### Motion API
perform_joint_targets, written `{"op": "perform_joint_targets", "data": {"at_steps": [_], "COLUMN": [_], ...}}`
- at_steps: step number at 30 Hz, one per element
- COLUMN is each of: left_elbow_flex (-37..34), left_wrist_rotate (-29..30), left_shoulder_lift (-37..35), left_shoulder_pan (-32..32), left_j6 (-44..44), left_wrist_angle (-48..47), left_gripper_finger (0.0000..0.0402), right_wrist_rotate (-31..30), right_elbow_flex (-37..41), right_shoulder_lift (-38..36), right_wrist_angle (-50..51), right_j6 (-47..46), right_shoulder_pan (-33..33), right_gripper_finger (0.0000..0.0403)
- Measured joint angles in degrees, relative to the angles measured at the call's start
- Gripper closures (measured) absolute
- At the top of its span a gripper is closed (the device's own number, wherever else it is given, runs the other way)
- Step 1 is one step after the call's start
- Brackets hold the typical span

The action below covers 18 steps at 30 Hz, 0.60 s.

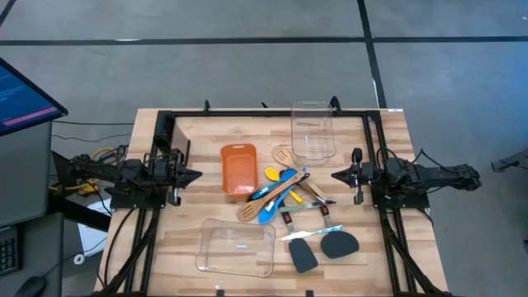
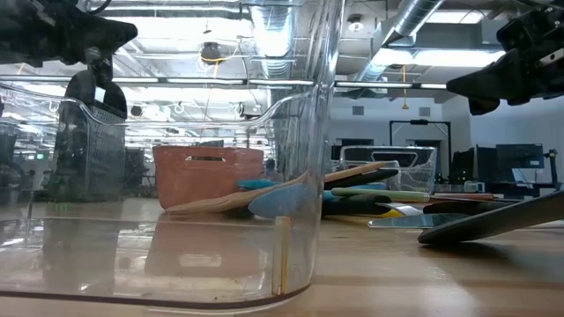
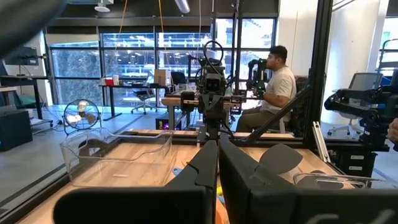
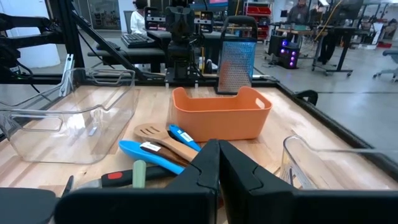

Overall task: Pick & Place Kitchen Items
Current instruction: Put the brown spatula into the top transparent bin

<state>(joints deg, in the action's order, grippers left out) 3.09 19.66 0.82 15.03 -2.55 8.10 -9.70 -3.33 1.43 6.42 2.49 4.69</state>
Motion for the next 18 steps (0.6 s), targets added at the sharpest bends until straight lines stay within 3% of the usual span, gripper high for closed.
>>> {"op": "perform_joint_targets", "data": {"at_steps": [12, 18], "left_elbow_flex": [0.0, 0.0], "left_wrist_rotate": [0.0, 0.0], "left_shoulder_lift": [0.1, 5.2], "left_shoulder_pan": [0.0, 0.0], "left_j6": [-0.2, -0.2], "left_wrist_angle": [11.4, 17.7], "left_gripper_finger": [0.0399, 0.0399], "right_wrist_rotate": [0.0, 0.0], "right_elbow_flex": [0.2, 0.1], "right_shoulder_lift": [0.0, 0.0], "right_wrist_angle": [-8.8, -9.2], "right_j6": [1.1, 1.1], "right_shoulder_pan": [0.0, 0.0], "right_gripper_finger": [0.0403, 0.0403]}}
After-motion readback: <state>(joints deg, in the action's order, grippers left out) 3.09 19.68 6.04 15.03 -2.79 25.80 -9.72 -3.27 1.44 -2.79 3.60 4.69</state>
